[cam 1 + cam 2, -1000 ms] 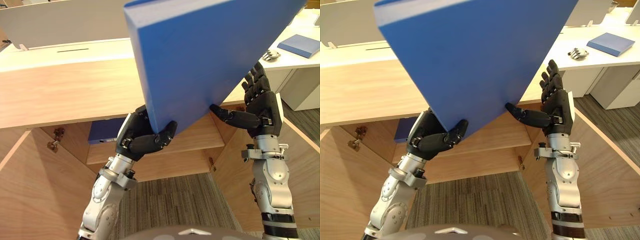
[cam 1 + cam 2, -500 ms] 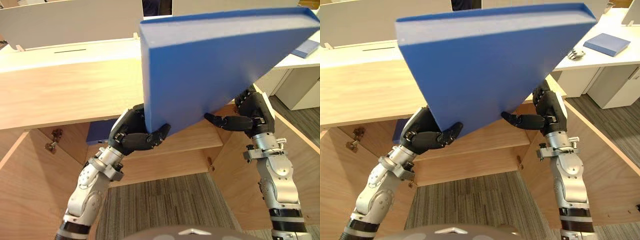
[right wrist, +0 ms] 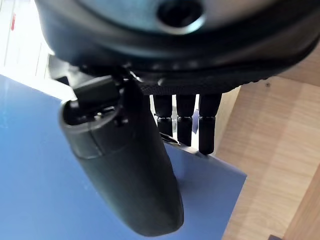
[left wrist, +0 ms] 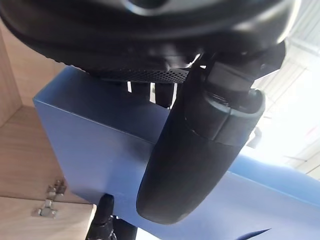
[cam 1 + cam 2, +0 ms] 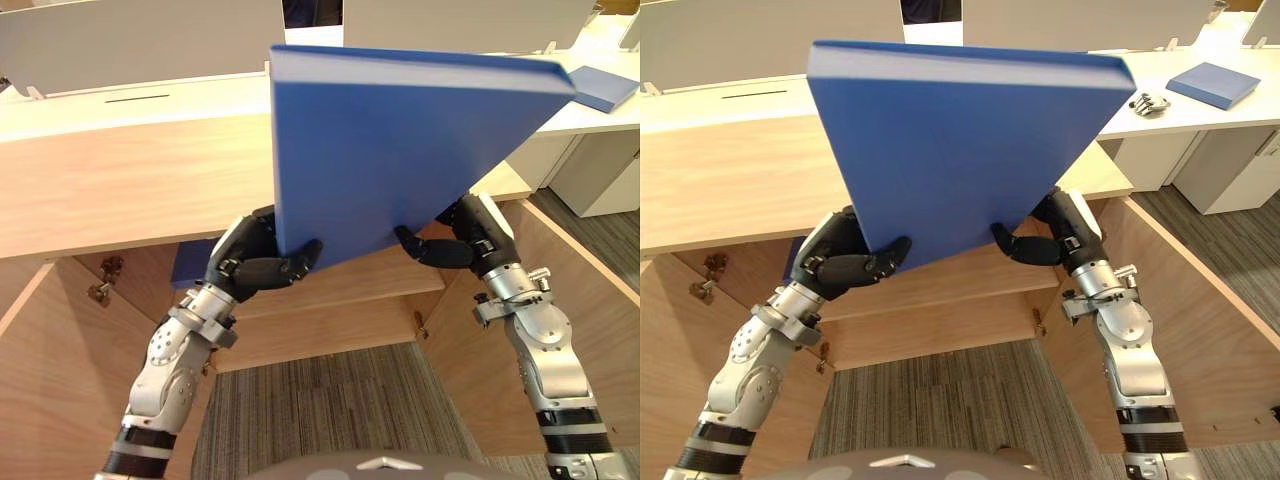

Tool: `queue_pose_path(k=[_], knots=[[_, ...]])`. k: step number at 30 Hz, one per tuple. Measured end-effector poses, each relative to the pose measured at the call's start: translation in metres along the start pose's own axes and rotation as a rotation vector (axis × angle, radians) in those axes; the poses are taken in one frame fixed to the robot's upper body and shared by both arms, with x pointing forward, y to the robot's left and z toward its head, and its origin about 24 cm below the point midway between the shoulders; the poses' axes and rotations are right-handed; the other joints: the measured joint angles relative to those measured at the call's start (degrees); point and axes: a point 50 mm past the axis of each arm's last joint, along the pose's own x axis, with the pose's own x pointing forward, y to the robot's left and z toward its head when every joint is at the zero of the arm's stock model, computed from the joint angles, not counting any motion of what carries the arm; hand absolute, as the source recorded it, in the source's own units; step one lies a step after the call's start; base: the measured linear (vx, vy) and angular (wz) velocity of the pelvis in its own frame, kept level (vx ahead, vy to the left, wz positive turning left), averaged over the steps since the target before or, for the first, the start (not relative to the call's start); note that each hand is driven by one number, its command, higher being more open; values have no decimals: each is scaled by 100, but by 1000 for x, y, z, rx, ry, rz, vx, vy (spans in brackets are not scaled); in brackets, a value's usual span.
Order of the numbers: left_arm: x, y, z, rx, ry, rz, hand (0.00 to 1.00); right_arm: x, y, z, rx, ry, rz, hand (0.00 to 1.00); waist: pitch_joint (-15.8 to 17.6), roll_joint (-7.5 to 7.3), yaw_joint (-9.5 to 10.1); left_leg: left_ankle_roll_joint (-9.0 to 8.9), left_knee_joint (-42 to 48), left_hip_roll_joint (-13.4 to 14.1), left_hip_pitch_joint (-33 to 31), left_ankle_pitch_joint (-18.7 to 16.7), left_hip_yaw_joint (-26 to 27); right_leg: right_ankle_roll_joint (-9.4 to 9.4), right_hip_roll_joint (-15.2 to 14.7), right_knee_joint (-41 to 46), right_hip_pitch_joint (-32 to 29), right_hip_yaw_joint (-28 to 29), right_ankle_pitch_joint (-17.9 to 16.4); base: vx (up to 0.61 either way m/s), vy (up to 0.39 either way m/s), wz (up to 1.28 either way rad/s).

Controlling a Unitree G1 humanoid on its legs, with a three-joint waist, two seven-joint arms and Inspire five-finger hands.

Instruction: Walk over to the cabinet, pick up the folder, carry it to the office cabinet, place the folder inside the office cabinet, then close the office cabinet door

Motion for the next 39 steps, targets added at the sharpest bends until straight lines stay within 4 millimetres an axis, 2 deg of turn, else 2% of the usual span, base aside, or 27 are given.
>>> queue_pose_path(k=[6,7,20,23,28,33,39], knots=[[1,-4,-9,19,18,13,0,0,1,-4,6,20,-22,0,5,-8,-1,0,-14,-2,-2,0,0,0,0,-1,-8,5,3,0,0,0],[1,-4,-11,23,17,23,100,0,1,-4,4,22,-26,0,6,-9,-1,0,-16,-3,-2,0,0,0,0,-1,-8,5,3,0,0,0],[-3,0,-26,40,20,259,100,4,23,-7,92,22,-61,0,10,-15,5,0,-17,-3,-22,0,-13,0,-4,-18,-9,-4,7,0,0,0],[-11,2,-30,19,7,343,100,5,25,-3,106,5,-75,0,11,-14,4,0,-18,-3,-33,0,-22,1,-4,-33,-6,-14,7,0,0,0],[-25,7,-27,4,-41,497,100,4,29,-1,123,-6,-84,0,19,-8,8,2,-14,-1,-51,1,-60,1,-8,-37,8,-55,7,0,0,4],[-50,13,-20,-13,-101,677,100,-2,31,3,130,-21,-97,0,34,12,56,8,-23,2,-115,42,-218,2,-10,-37,19,-188,5,-13,-3,15],[-64,3,-14,-36,-137,678,100,-7,36,3,158,-17,-105,0,54,28,140,5,-66,-6,-91,79,-351,18,-21,-38,110,-303,-13,-26,3,12]])
